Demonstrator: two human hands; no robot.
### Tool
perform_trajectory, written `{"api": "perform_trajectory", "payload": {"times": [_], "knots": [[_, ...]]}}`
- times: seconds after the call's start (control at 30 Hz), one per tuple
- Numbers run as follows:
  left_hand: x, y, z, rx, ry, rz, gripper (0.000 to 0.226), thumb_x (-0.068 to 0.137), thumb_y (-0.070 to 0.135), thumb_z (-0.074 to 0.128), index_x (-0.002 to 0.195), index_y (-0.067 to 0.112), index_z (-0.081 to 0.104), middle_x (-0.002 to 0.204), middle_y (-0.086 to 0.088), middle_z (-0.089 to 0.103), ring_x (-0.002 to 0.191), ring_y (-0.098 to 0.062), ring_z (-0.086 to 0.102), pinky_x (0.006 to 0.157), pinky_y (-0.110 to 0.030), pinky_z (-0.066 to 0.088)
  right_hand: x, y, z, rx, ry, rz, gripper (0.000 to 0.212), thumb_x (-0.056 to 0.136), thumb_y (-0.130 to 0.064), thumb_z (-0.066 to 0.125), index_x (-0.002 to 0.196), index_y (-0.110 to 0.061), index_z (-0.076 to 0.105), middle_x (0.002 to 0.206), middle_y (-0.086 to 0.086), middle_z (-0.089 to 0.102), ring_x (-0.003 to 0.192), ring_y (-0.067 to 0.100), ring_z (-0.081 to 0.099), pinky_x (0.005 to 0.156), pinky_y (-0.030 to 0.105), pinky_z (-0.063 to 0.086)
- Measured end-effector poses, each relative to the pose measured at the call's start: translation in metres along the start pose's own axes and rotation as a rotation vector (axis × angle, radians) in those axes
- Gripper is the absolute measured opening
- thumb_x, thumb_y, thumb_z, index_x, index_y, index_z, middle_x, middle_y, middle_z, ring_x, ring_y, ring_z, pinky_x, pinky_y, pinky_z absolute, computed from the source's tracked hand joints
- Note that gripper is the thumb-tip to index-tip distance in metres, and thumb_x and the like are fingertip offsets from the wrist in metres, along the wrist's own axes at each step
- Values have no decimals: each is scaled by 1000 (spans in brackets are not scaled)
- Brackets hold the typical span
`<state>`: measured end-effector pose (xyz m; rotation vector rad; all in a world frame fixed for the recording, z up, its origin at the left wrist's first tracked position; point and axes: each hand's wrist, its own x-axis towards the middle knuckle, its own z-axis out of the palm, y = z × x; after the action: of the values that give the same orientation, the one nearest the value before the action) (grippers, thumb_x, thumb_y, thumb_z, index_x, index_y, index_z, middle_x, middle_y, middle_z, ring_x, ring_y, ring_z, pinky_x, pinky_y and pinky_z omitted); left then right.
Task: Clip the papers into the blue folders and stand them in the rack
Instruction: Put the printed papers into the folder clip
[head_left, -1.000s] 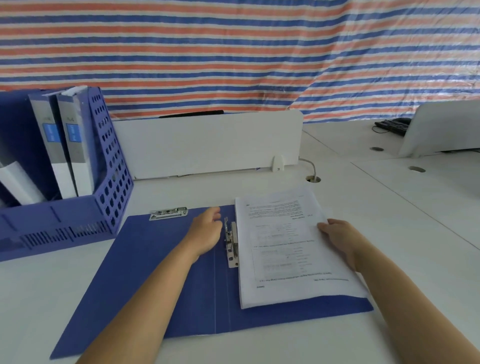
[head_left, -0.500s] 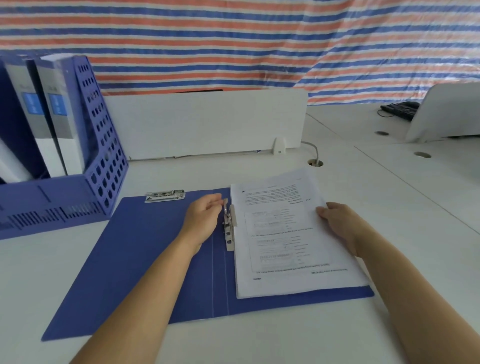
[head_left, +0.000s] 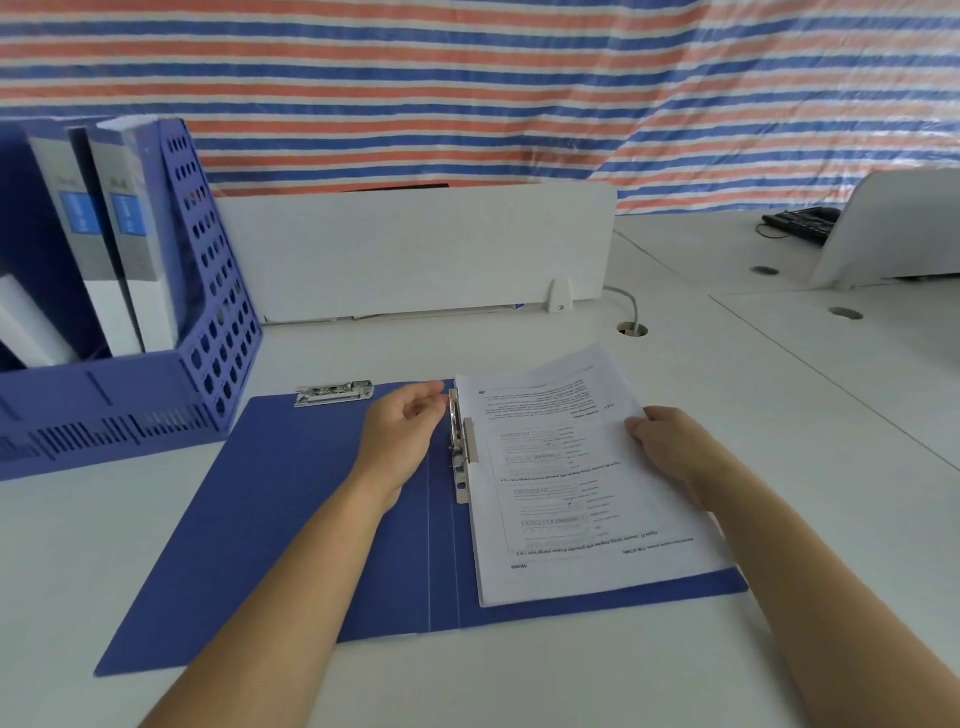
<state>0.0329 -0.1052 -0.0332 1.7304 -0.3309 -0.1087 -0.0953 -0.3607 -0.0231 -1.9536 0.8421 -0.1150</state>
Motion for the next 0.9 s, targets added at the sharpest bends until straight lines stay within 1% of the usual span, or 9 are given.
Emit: {"api": "perform_trajectory", "payload": {"times": [0.13, 0.3, 0.4, 0.5, 0.57, 0.63, 0.77, 0.83, 0.9], "knots": [[-8, 2, -2, 47, 8, 51, 22, 91, 21, 64, 113, 22, 68, 103, 14, 68, 98, 4, 60, 75, -9, 44, 4, 0, -1, -50, 0, -7, 27, 98, -25, 44, 99, -8, 65, 101, 12, 69, 94, 33, 67, 91, 48, 54], [-24, 4, -8, 173, 16, 200, 18, 89, 20, 66, 106, 21, 72, 97, 15, 71, 88, 7, 62, 72, -3, 45, 5, 1, -2, -75, -1, -10, 26, 97, -25, 45, 98, -9, 65, 103, 13, 69, 95, 32, 66, 92, 48, 53], [-32, 4, -11, 227, 12, 258, 16, 90, 19, 66, 104, 24, 72, 95, 16, 71, 85, 7, 61, 72, -4, 46, 4, 1, -2, -88, 5, -13, 26, 98, -24, 44, 99, -8, 65, 104, 13, 68, 97, 33, 65, 93, 48, 52], [-42, 4, -13, 335, -62, 322, 16, 90, 18, 64, 100, 29, 71, 93, 21, 68, 78, 12, 59, 67, -7, 45, 2, 1, -2, -99, 13, -14, 27, 98, -23, 44, 101, -7, 65, 104, 13, 67, 98, 32, 64, 93, 46, 52], [-51, 1, -13, 427, -116, 379, 20, 90, 15, 65, 104, 29, 70, 93, 25, 64, 69, 16, 55, 62, -8, 44, 3, 2, -1, -104, 22, -18, 27, 98, -22, 44, 103, -6, 65, 106, 14, 67, 98, 32, 64, 93, 45, 52], [-55, -5, -16, 500, -134, 430, 26, 90, 16, 64, 111, 29, 69, 96, 25, 63, 75, 14, 54, 66, -10, 44, 3, 2, -1, -107, 24, -23, 28, 97, -21, 43, 103, -5, 65, 106, 14, 67, 98, 33, 64, 92, 45, 52], [-55, -11, -26, 662, -189, 523, 33, 90, 12, 59, 116, 31, 68, 114, 23, 65, 106, 4, 55, 88, -19, 48, 3, 3, 0, -119, 24, -32, 28, 97, -21, 44, 106, -5, 65, 109, 14, 66, 101, 34, 63, 94, 46, 51], [-60, -12, -28, 761, -242, 557, 36, 88, 10, 56, 116, 30, 68, 121, 18, 63, 113, -1, 53, 91, -23, 48, 4, 3, 0, -121, 27, -37, 27, 97, -21, 44, 105, -5, 65, 109, 14, 66, 101, 34, 63, 94, 46, 51], [-65, -14, -29, 921, -280, 626, 39, 87, 14, 51, 118, 30, 67, 128, 11, 60, 115, -8, 53, 90, -28, 48, 4, 3, 1, -126, 31, -40, 27, 97, -21, 44, 104, -5, 65, 108, 15, 67, 100, 33, 63, 93, 46, 52]]}}
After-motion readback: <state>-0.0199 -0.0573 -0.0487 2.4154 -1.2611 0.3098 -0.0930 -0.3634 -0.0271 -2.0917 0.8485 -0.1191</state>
